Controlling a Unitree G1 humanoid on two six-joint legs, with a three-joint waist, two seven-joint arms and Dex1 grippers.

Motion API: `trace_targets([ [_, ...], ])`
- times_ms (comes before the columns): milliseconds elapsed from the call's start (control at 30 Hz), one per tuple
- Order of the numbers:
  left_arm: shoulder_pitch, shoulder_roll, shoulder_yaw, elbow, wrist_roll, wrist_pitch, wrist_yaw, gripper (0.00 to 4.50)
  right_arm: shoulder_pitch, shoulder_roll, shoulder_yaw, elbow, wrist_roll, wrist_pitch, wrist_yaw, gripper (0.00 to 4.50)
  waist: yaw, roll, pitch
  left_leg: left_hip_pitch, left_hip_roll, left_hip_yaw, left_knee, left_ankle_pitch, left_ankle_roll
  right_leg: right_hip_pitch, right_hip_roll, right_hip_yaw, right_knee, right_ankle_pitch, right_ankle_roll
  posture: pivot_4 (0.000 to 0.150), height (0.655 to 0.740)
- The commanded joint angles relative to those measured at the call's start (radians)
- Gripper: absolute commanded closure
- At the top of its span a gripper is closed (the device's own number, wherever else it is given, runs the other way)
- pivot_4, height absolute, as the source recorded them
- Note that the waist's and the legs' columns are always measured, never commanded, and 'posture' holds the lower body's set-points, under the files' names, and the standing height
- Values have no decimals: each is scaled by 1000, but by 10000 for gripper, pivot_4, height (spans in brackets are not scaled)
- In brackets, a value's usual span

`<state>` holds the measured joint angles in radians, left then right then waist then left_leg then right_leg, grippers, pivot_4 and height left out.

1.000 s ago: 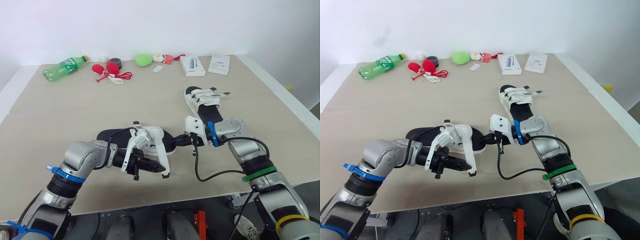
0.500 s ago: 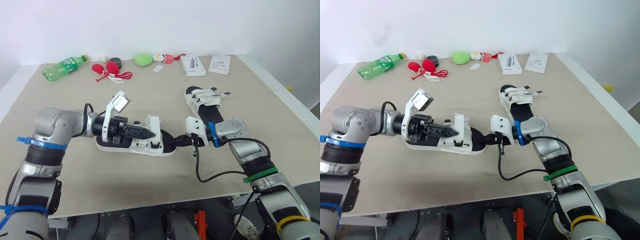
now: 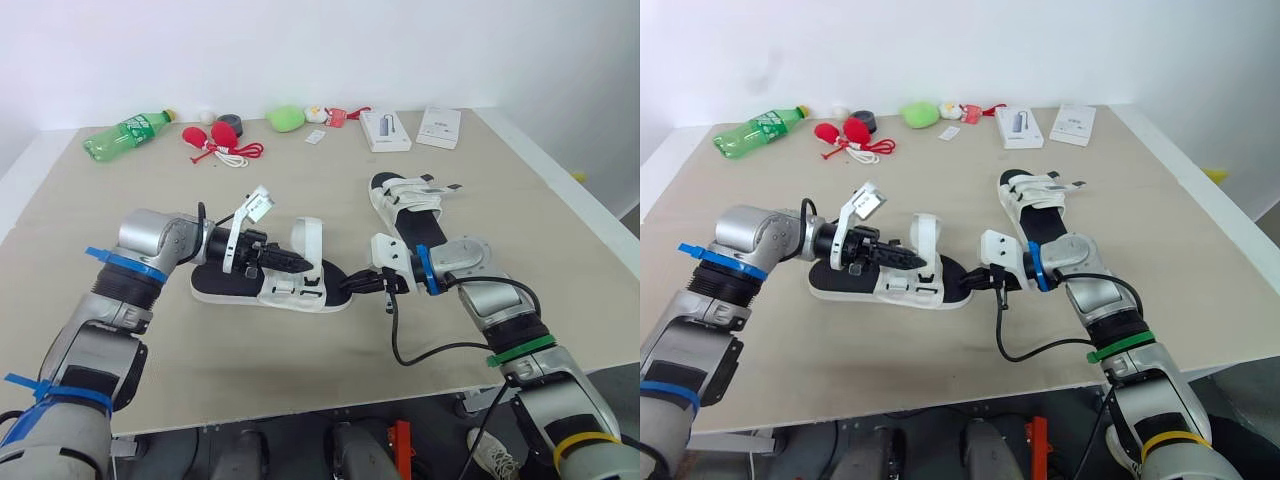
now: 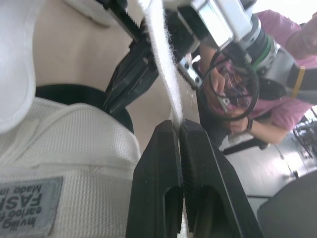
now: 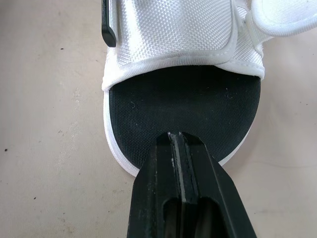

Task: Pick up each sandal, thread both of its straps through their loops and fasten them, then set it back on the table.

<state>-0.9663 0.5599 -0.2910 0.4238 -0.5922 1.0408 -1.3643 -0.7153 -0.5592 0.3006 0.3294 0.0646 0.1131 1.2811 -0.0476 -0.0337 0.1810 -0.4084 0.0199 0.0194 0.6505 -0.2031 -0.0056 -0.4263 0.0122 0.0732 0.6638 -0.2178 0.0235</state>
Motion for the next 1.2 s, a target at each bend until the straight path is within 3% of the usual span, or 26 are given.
trace_targets([
  [33, -37, -1, -5, 1, 13, 5, -53, 43530, 20, -19, -12, -6, -10, 12, -11, 45000, 0, 0, 0, 0, 0, 0, 0, 0, 0, 0, 0, 0, 0, 0, 0, 1500, 7400],
  [467, -23, -8, -40, 2, 83, 2, -77, 43530, 20, -19, -7, -4, -13, 16, -12, 45000, 0, 0, 0, 0, 0, -1, 0, 0, 0, 0, 0, 0, 0, 0, 1, 1500, 7400],
  [933, -46, -85, -59, 130, 215, -124, -37, 43530, 16, -21, -6, 2, -15, 15, -11, 45000, 0, 0, 0, 0, 0, 0, 1, 0, 0, 1, 0, 0, 0, 0, 0, 1500, 7400],
  [1200, -25, -61, -82, 112, 243, -174, -103, 43530, 20, -26, -6, 0, -16, 16, -10, 45000, 0, 0, 0, 1, 0, 0, 2, 0, 0, 2, 0, 0, 0, 0, 0, 1500, 7400],
])
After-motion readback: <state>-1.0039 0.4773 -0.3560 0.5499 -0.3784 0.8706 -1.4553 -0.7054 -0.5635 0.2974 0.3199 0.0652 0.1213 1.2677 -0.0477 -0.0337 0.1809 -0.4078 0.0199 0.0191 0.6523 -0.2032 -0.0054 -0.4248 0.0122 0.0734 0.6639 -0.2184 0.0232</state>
